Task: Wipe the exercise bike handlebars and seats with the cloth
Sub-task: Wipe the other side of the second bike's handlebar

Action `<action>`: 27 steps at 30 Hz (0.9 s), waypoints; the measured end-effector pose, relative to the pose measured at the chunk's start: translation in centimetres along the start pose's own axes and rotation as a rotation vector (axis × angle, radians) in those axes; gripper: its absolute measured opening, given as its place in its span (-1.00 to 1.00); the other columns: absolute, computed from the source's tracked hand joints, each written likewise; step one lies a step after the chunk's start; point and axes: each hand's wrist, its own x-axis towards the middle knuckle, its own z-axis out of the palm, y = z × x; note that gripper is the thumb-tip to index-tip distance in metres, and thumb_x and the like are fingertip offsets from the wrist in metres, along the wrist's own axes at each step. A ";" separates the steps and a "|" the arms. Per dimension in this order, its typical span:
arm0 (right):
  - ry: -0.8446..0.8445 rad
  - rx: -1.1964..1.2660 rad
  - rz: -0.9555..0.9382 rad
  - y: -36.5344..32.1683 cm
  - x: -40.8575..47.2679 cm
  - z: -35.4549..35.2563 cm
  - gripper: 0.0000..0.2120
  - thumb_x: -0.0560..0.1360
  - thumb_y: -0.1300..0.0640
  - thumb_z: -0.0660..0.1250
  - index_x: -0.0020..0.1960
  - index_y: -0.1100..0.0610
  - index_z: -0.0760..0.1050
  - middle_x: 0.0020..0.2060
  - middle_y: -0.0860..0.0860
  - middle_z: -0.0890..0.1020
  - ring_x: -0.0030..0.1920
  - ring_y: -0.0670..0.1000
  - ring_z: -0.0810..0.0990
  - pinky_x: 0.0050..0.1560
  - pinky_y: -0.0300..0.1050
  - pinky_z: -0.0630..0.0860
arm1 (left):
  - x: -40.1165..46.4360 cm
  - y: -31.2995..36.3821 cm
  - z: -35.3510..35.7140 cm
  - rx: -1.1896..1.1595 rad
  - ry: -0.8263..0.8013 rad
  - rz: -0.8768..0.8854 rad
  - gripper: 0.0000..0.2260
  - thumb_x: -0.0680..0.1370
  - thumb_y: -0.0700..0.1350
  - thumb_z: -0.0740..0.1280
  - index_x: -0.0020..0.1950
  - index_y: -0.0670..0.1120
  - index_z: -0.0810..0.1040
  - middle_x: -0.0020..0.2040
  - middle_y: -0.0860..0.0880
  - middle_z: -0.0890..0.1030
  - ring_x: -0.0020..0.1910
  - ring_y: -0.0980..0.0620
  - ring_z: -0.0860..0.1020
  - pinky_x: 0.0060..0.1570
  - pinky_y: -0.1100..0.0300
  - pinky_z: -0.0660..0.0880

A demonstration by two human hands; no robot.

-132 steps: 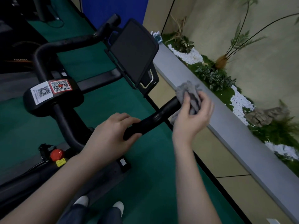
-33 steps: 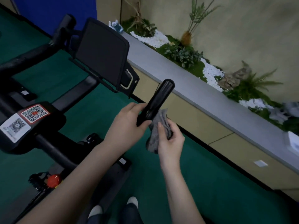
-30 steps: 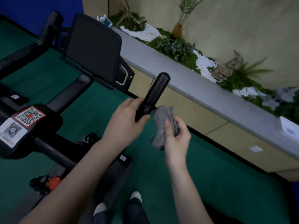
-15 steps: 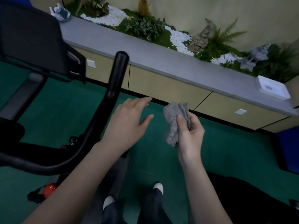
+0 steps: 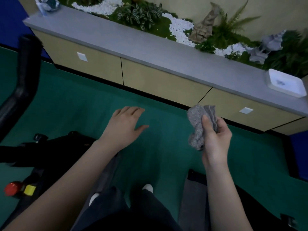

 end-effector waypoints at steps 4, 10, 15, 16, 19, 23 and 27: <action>0.006 0.003 0.029 0.2 3.1 -1.9 -0.94 0.55 0.23 0.32 -0.02 0.14 0.57 -0.11 0.11 0.66 -0.10 0.05 0.63 -0.05 -0.01 0.58 | 1.8 1.5 1.8 0.023 -0.054 -0.018 -0.38 0.53 0.22 0.25 0.48 -0.10 0.30 0.47 -0.06 0.33 0.46 -0.08 0.26 0.41 -0.01 0.17; -0.112 -0.008 0.030 0.0 7.6 0.6 -0.92 0.56 0.24 0.31 0.01 0.15 0.57 -0.11 0.03 0.66 -0.09 -0.05 0.64 -0.08 -0.17 0.58 | 6.2 1.9 2.9 0.035 -0.022 -0.051 -0.25 0.45 0.36 -0.02 0.47 -0.09 0.30 0.47 -0.08 0.33 0.44 -0.10 0.29 0.37 -0.04 0.22; -0.225 -0.064 -0.064 -0.4 12.8 5.4 -0.86 0.55 0.25 0.32 -0.09 0.04 0.57 -0.15 0.00 0.64 -0.10 -0.06 0.60 -0.06 -0.14 0.55 | 11.2 -0.4 4.1 0.018 -0.002 -0.118 -0.23 0.45 0.38 -0.04 0.51 -0.07 0.21 0.49 -0.04 0.29 0.48 -0.07 0.21 0.42 -0.01 0.11; -0.247 -0.080 -0.080 -0.5 14.0 6.5 -0.86 0.55 0.25 0.32 -0.09 0.04 0.57 -0.15 0.00 0.64 -0.09 -0.05 0.60 -0.05 -0.12 0.55 | 12.4 -1.1 4.4 0.001 -0.004 -0.137 -0.23 0.45 0.39 -0.04 0.52 -0.06 0.18 0.50 -0.03 0.27 0.49 -0.06 0.19 0.43 -0.01 0.09; -0.284 -0.117 -0.097 -1.0 17.9 10.2 -0.88 0.55 0.24 0.33 -0.07 0.04 0.56 -0.13 0.00 0.65 -0.06 -0.03 0.61 0.00 -0.08 0.56 | 16.4 -3.5 4.9 -0.038 -0.017 -0.197 -0.26 0.50 0.37 0.06 0.54 -0.05 0.12 0.51 -0.03 0.24 0.50 -0.05 0.14 0.44 -0.01 0.05; -0.330 -0.129 -0.038 -1.9 22.6 14.7 -0.87 0.56 0.23 0.32 -0.07 0.03 0.56 -0.14 -0.06 0.66 -0.07 -0.08 0.63 -0.02 -0.18 0.56 | 21.2 -6.7 4.3 -0.056 -0.020 -0.261 -0.31 0.53 0.30 0.14 0.54 -0.05 0.12 0.51 -0.03 0.25 0.50 -0.04 0.14 0.45 -0.01 0.04; -0.388 -0.101 0.038 -2.7 26.1 18.5 -0.89 0.57 0.23 0.31 -0.03 0.05 0.56 -0.14 -0.09 0.67 -0.10 -0.15 0.64 -0.05 -0.25 0.56 | 24.3 -9.2 2.9 -0.045 0.025 -0.323 -0.34 0.53 0.28 0.15 0.53 -0.05 0.16 0.49 -0.04 0.28 0.49 -0.04 0.17 0.44 0.02 0.06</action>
